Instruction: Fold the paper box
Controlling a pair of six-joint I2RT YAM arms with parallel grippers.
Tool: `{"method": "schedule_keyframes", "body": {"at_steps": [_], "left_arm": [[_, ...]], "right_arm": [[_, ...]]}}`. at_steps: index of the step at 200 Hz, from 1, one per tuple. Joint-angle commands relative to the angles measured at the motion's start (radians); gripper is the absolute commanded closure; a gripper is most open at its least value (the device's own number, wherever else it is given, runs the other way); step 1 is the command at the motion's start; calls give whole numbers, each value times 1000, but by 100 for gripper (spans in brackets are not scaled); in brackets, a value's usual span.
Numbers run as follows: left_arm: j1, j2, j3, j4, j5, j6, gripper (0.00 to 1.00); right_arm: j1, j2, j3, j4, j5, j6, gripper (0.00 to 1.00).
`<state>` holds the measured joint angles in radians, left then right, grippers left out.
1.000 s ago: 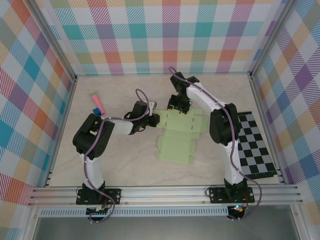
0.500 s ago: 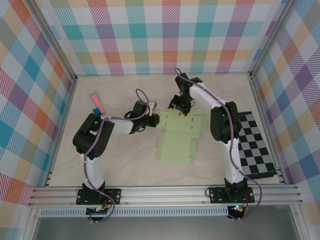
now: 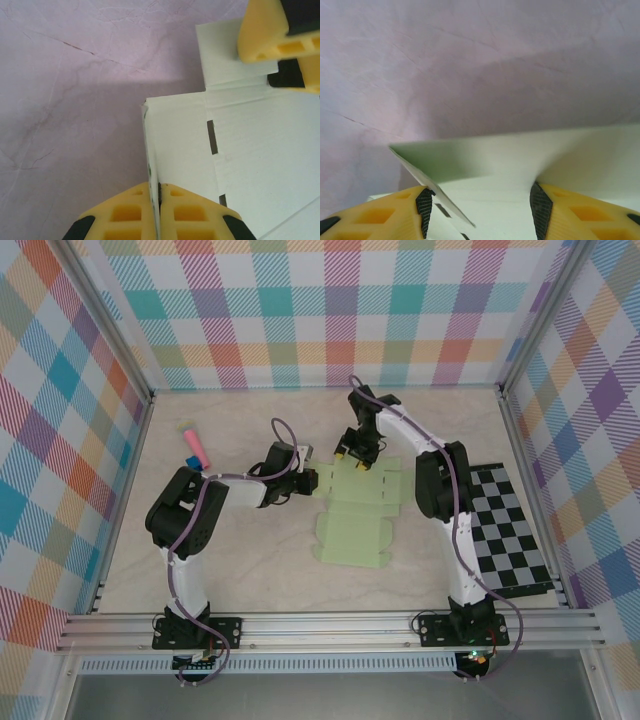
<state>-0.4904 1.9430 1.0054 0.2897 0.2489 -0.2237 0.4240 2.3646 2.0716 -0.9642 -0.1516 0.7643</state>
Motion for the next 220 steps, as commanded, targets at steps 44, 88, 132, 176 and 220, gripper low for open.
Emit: {"method": "schedule_keyframes", "body": {"at_steps": [44, 88, 132, 176, 220], "left_arm": [[-7, 14, -3, -51, 12, 8, 100], [-7, 11, -7, -53, 1, 9, 100], [-7, 17, 0, -57, 6, 10, 100], [-7, 23, 11, -70, 6, 10, 100], [-7, 21, 9, -69, 3, 9, 100]], "right_arm": [[-26, 16, -17, 11, 34, -6, 49], [-25, -5, -111, 39, 78, -23, 55], [-19, -10, -155, 34, 174, -49, 56], [10, 27, -111, -30, 292, -75, 58], [64, 70, -18, -143, 483, -122, 57]]}}
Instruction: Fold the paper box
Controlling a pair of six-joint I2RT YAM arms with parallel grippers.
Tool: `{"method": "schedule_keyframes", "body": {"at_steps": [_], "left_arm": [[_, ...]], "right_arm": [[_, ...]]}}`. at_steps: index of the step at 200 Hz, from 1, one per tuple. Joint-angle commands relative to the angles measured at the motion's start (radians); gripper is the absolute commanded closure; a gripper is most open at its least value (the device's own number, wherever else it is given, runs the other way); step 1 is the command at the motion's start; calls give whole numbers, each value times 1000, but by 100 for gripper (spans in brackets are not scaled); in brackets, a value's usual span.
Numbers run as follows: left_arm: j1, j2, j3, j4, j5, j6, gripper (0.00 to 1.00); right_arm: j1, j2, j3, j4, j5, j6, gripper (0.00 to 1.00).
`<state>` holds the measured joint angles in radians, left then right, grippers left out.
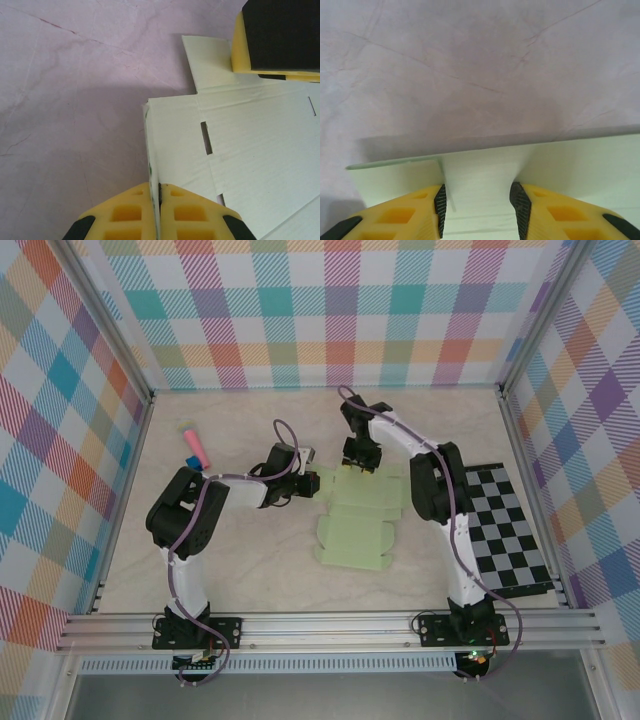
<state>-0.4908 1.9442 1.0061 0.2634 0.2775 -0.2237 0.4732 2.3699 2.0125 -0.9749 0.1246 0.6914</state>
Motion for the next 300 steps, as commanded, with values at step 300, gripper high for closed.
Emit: {"method": "schedule_keyframes", "body": {"at_steps": [300], "left_arm": [[-20, -139, -29, 228, -64, 49, 100]], "right_arm": [[-203, -400, -55, 16, -314, -1054, 39]]}}
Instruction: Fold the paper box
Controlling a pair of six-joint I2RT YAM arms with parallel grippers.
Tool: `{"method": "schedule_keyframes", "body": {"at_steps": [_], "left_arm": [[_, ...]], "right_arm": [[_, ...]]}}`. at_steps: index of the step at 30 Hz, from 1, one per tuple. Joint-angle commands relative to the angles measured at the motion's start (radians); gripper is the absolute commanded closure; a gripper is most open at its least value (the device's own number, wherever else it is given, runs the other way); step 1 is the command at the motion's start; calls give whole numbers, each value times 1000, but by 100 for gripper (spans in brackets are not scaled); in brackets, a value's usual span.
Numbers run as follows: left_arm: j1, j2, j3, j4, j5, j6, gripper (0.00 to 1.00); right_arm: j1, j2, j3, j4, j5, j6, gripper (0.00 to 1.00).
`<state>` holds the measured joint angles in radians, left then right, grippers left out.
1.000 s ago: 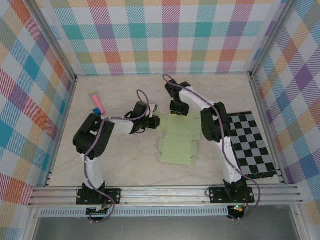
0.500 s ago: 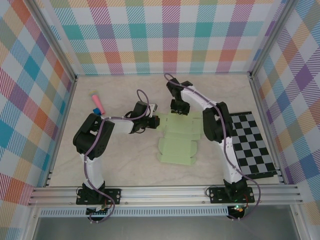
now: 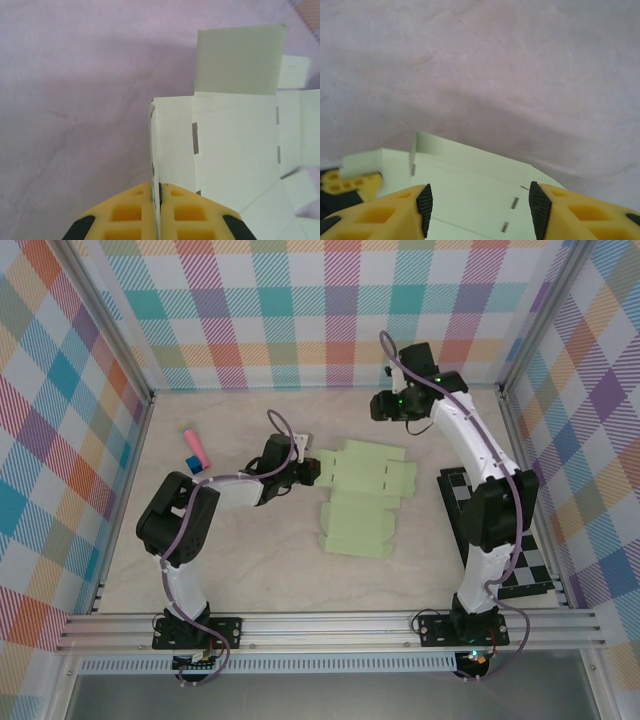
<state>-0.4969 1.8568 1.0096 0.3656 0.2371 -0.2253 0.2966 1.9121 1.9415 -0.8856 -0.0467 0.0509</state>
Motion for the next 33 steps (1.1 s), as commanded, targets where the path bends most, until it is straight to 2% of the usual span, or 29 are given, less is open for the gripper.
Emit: {"method": "schedule_keyframes", "body": {"at_steps": [1, 4, 7, 14, 20, 24, 31, 33], "left_arm": [[-14, -51, -32, 126, -23, 52, 100], [-17, -54, -30, 142, -7, 85, 100], [-26, -60, -45, 170, -11, 126, 100], [-36, -84, -91, 231, -22, 189, 100], [-37, -91, -118, 264, -40, 187, 100], [-37, -88, -120, 273, -52, 183, 100], [-38, -77, -106, 267, -40, 175, 100], [-38, -75, -99, 264, -41, 169, 100]], "right_arm": [[-27, 58, 16, -75, -148, -428, 39], [-28, 63, -12, -79, -227, -654, 32], [-45, 70, -18, -23, -273, -731, 30], [-53, 160, 72, -91, -410, -995, 25], [-58, 234, 116, -127, -398, -1092, 25], [-66, 292, 175, -224, -457, -1135, 29], [-63, 328, 183, -246, -440, -1171, 32], [-62, 338, 187, -252, -434, -1184, 36]]}}
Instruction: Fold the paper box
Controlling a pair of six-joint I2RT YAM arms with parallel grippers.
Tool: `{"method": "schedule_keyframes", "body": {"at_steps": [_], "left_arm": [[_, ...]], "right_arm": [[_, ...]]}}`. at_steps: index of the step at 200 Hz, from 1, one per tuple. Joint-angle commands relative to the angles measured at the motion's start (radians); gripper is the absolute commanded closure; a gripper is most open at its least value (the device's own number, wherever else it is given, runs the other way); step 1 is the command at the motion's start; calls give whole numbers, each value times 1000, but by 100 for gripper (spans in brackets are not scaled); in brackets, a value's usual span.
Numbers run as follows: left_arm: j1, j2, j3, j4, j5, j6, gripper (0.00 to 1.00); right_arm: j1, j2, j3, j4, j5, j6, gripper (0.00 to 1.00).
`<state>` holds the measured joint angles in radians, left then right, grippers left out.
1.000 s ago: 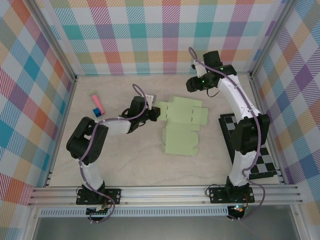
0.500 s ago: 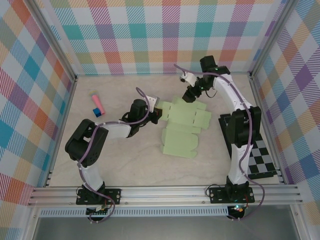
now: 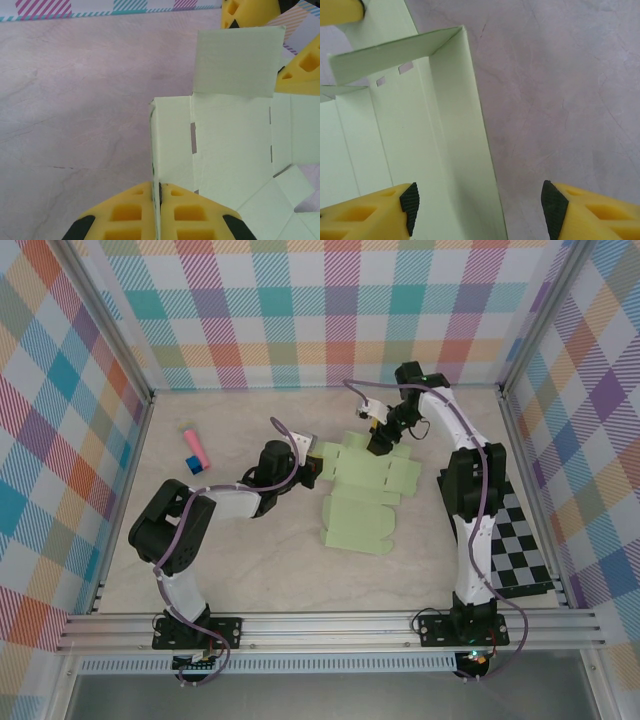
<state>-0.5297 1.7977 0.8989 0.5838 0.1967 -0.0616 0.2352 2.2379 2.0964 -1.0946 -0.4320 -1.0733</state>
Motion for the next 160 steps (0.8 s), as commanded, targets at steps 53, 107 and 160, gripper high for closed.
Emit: {"method": "schedule_keyframes", "body": {"at_steps": [53, 107, 160], "left_arm": [[-6, 5, 23, 47, -41, -27, 100], [-6, 12, 14, 58, -65, -44, 100], [-6, 11, 9, 55, -73, -73, 100]], "right_arm": [[10, -13, -23, -4, -51, -76, 64], [18, -74, -102, 100, -18, -96, 78], [31, -116, -138, 127, 12, -85, 99]]}}
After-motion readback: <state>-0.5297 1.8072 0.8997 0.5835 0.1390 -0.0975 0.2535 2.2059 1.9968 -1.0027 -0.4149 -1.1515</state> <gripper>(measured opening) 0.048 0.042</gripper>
